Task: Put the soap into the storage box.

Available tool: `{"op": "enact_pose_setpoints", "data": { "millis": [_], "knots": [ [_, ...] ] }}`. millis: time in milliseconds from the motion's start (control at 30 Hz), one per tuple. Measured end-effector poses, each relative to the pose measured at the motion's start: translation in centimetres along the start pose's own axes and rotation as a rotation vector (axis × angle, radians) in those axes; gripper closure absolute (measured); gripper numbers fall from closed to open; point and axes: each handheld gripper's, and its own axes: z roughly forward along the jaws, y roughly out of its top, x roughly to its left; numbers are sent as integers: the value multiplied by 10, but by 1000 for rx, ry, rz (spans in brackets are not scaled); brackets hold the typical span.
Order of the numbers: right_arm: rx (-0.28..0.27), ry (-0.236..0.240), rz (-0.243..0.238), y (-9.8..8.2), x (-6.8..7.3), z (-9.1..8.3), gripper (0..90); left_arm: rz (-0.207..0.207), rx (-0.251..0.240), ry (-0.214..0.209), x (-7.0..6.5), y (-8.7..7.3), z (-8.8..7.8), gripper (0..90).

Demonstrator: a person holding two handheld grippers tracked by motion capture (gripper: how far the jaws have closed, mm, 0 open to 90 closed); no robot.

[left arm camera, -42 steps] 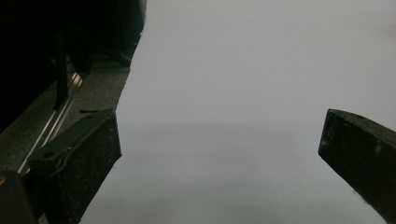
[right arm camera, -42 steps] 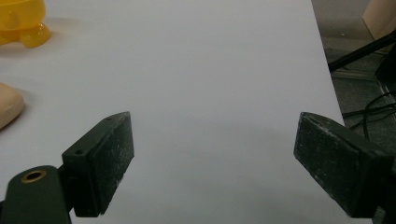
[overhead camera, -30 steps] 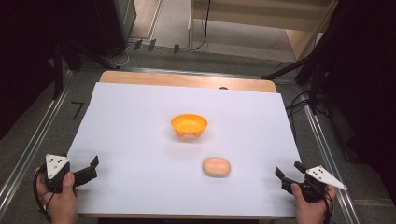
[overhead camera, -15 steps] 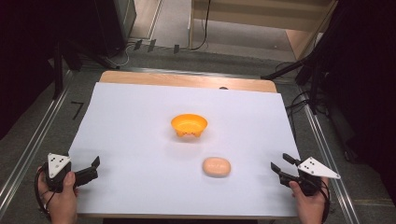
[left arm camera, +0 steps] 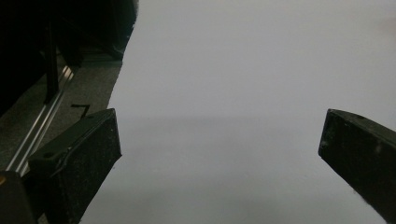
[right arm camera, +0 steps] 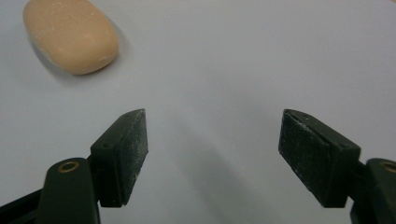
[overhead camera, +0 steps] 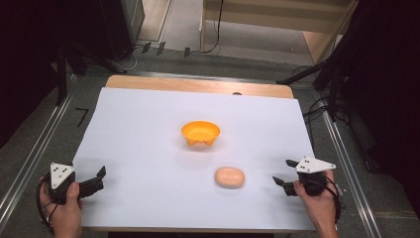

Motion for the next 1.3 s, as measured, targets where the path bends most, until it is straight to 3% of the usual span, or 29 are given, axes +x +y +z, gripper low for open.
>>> {"op": "enact_pose_setpoints", "data": {
  "millis": [333, 800, 1300],
  "knots": [
    [78, 97, -106, 25, -4, 10, 270, -2, -2, 6, 0, 0, 0, 0],
    [141, 157, -160, 46, 4, 35, 266, -2, -1, 10, 0, 0, 0, 0],
    [171, 221, -210, 64, 13, 48, 269, 13, 8, 11, -1, 0, 1, 0]
  ]
}}
